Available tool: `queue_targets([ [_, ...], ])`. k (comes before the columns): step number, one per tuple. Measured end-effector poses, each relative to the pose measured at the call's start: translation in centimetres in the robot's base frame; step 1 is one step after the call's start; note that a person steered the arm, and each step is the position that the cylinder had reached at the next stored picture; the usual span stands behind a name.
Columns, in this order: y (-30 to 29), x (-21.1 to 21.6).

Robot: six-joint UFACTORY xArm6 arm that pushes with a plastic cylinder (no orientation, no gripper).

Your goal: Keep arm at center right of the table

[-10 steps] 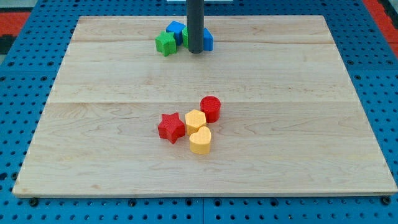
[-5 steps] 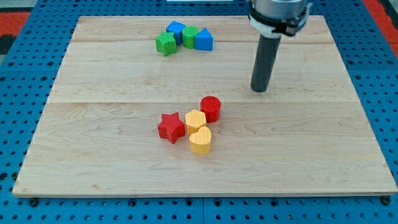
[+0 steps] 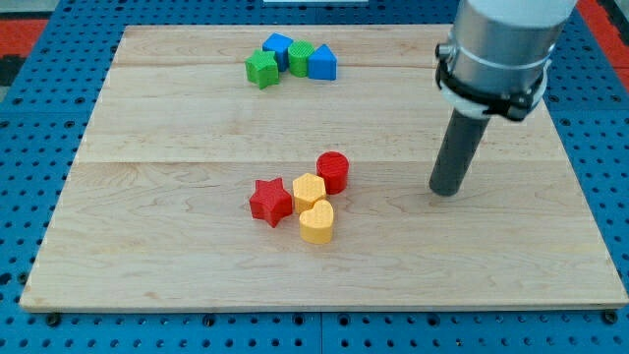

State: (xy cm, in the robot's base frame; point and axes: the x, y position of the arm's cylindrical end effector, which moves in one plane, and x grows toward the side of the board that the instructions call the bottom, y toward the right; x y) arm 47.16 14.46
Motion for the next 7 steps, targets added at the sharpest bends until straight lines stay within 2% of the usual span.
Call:
queue_targets([
  [1,4.4,-4.7],
  [2,7.2,-7.1],
  [5,7.3,-7.1],
  [7,10.1,-7.0],
])
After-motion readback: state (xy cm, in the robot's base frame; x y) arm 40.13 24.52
